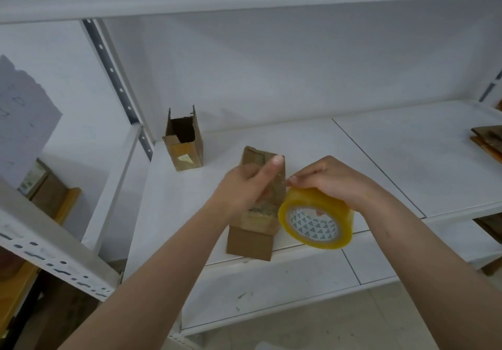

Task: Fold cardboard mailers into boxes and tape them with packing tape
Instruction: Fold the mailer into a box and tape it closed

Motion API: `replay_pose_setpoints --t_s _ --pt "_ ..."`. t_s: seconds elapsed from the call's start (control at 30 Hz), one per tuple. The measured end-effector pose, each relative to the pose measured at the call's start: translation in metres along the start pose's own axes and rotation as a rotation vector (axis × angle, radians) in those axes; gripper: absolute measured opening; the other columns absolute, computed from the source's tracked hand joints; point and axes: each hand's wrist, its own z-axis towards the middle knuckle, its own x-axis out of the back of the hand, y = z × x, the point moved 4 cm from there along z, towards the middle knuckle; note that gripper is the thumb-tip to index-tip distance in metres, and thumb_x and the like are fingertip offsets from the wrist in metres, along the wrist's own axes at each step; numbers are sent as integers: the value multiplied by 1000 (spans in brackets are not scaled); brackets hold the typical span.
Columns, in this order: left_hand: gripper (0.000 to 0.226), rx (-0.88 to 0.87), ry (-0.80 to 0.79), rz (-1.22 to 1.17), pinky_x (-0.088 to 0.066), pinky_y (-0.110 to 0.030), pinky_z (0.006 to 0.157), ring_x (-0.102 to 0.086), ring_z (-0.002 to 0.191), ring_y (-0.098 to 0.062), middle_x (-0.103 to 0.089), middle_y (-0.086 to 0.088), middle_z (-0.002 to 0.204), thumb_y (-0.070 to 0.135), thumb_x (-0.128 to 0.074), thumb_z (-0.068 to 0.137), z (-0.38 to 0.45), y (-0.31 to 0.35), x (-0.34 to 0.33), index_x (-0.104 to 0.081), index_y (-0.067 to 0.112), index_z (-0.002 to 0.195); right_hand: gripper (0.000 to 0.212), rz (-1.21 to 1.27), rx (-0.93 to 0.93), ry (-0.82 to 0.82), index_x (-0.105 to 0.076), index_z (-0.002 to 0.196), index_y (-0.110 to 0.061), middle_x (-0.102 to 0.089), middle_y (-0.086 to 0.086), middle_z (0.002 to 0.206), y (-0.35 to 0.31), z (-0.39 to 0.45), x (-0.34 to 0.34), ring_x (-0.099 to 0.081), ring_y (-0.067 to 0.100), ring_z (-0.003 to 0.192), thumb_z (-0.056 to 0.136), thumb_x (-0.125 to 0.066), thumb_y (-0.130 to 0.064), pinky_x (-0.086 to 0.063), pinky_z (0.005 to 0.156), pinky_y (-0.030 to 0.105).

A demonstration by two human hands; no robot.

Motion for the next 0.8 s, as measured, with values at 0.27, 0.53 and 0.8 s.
replay_pose_setpoints --t_s 0.27,0.53,0.8 --pt "61 -137 29 213 -44 -28 58 -53 56 -12 -58 1 58 66 -55 82 14 16 -21 -63 7 69 19 26 41 16 -77 71 -32 -74 -1 72 -4 -5 0 -72 17 68 87 -68 -26 -55 59 28" --pt "36 -216 143 131 -32 -25 52 -36 45 -5 -41 12 49 38 -66 89 19 15 -3 -53 17 63 26 134 42 -57 -75 100 -30 -74 0 99 -3 -2 3 -69 23 95 80 -73 -46 -56 87 45" --pt "38 -209 282 219 -44 -32 60 -49 55 -16 -58 -6 59 38 -64 90 18 5 11 -49 18 61 58 241 102 -74 -75 95 -20 -75 4 88 4 2 14 -70 24 88 53 -72 -60 -54 79 37"
